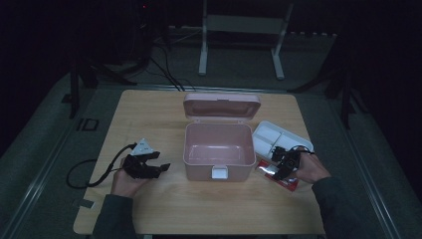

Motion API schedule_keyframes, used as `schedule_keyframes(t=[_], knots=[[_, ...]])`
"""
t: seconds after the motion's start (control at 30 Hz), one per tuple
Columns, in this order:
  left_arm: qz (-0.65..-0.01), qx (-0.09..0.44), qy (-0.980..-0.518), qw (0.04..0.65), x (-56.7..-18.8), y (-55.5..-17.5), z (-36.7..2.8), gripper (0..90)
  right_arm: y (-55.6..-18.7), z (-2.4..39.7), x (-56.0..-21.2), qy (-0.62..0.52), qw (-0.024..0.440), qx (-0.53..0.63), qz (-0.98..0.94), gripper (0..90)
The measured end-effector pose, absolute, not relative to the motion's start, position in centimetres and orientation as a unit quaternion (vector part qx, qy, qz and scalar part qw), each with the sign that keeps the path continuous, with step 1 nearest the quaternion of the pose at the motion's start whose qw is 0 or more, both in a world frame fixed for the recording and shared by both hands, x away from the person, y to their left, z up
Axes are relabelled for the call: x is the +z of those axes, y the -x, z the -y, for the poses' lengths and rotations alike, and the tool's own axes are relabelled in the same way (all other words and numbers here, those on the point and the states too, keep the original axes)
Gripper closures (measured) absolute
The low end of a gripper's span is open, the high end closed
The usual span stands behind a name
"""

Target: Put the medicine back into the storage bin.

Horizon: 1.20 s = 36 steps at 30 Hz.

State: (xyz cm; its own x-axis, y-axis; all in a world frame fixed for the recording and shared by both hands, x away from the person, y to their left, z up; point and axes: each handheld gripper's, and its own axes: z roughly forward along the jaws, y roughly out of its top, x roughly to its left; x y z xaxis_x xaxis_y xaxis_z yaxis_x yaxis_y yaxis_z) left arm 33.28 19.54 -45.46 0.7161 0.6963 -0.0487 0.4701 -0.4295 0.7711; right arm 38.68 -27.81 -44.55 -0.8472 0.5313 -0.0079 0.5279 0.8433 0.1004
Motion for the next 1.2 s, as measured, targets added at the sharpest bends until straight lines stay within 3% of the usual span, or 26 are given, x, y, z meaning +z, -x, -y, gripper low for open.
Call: schedule_keyframes(t=[0.6,1.2], knots=[[-0.35,0.139,-0.835,0.402,-45.5,-33.3,-19.6,35.6,-38.6,27.8,-44.0,-0.231,0.009,0.031,-0.972,51.2],[-0.349,0.139,-0.835,0.402,-45.5,-33.3,-19.6,35.6,-37.7,27.8,-38.4,-0.173,0.02,0.049,-0.983,51.3]])
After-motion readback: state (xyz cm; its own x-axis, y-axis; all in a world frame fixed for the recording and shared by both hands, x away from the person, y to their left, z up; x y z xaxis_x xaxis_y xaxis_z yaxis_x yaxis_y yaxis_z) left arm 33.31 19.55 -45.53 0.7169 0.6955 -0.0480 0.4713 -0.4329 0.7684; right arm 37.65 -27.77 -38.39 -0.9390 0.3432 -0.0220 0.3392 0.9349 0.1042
